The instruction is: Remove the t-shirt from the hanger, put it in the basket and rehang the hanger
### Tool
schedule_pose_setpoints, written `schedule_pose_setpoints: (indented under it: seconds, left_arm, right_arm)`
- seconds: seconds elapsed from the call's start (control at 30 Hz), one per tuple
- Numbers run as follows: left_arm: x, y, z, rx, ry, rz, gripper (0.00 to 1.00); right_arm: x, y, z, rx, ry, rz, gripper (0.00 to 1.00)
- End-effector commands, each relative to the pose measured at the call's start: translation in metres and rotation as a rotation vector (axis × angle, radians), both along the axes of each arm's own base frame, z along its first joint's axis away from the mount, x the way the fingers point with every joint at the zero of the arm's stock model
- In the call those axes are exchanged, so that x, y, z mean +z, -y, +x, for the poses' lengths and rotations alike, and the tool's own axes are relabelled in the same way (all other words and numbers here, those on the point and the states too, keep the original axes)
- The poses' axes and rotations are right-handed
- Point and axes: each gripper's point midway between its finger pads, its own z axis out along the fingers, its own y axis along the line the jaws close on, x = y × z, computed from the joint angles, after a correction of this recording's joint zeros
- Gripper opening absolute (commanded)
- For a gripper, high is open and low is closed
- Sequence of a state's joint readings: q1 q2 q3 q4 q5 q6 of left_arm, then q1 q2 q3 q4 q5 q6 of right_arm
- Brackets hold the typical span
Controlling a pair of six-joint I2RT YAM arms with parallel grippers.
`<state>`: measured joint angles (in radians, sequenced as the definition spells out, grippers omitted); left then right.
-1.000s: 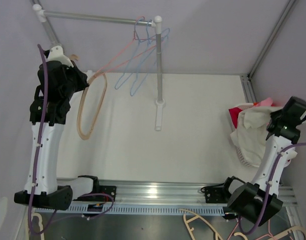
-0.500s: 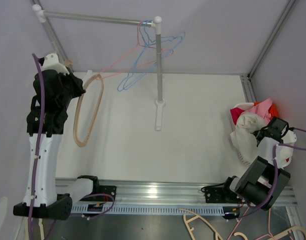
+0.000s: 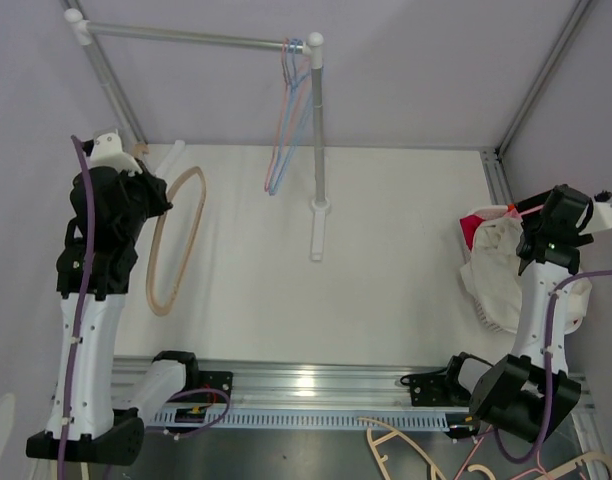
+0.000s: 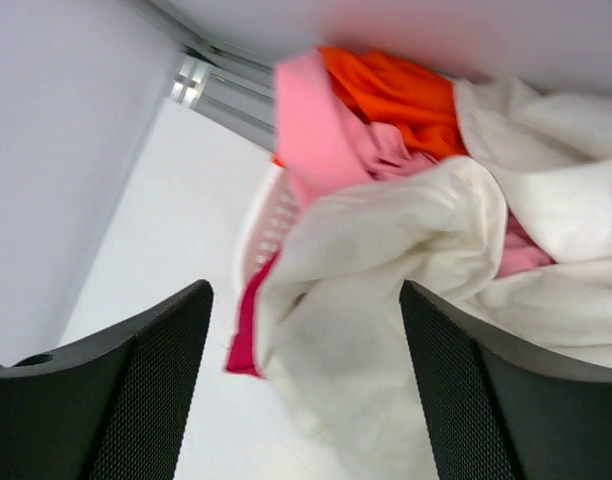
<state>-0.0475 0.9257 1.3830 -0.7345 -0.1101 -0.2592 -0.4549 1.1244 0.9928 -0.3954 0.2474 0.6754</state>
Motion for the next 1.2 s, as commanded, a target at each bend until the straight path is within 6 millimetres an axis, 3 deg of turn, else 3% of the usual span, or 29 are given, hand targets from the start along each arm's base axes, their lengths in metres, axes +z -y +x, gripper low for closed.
schedule_pose_setpoints:
  seconds: [0.0,0.1,0.17,0.37,0.6,0.67,0.7,0.77,0.8,0.87,0.93,0.97,1.03,1.17]
  left_arm:
    - [0.023,0.002,0.038,-0.021,0.105,0.012,0.01]
    - [0.042,0.017,0.062,-0.097,0.171,-0.006,0.01]
    - [0.067,0.028,0.072,-0.158,0.257,-0.014,0.01]
    - [0.111,0.053,0.102,-0.259,0.395,-0.009,0.01]
    - [0.143,0.068,0.139,-0.257,0.469,0.047,0.01]
    - [0.163,0.076,0.142,-0.272,0.503,0.052,0.01]
    - [0.151,0.08,0.16,-0.274,0.471,0.069,0.01]
    - [0.173,0.086,0.162,-0.26,0.496,0.082,0.0]
    - [0.157,0.093,0.182,-0.269,0.453,0.103,0.01]
    - [0.174,0.097,0.187,-0.237,0.475,0.119,0.01]
    - [0.163,0.107,0.209,-0.232,0.434,0.142,0.01]
    - [0.174,0.111,0.209,-0.207,0.454,0.141,0.01]
    - [0.162,0.119,0.227,-0.189,0.429,0.163,0.01]
    - [0.152,0.135,0.24,-0.112,0.418,0.231,0.01]
  right_arm:
    - [0.049,0.006,-0.01,-0.043,0.028,-0.126,0.81]
    - [0.075,0.001,-0.007,-0.014,0.038,-0.178,0.99]
    - [0.088,-0.003,-0.009,0.006,0.045,-0.209,1.0]
    - [0.121,-0.023,-0.019,0.066,0.156,-0.241,1.0]
    - [0.132,-0.044,-0.018,0.118,0.224,-0.247,1.0]
    - [0.132,-0.049,-0.015,0.135,0.224,-0.247,1.0]
    - [0.131,-0.05,-0.013,0.139,0.221,-0.247,0.99]
    - [0.131,-0.053,-0.011,0.149,0.223,-0.249,1.0]
    - [0.13,-0.055,-0.01,0.153,0.224,-0.245,0.99]
    - [0.131,-0.057,-0.009,0.16,0.231,-0.248,1.0]
    - [0.13,-0.057,-0.008,0.16,0.234,-0.25,1.0]
    - [0.13,-0.057,-0.008,0.159,0.232,-0.25,1.0]
    - [0.129,-0.058,-0.007,0.163,0.232,-0.252,0.99]
    - [0.13,-0.059,-0.007,0.17,0.237,-0.252,0.99]
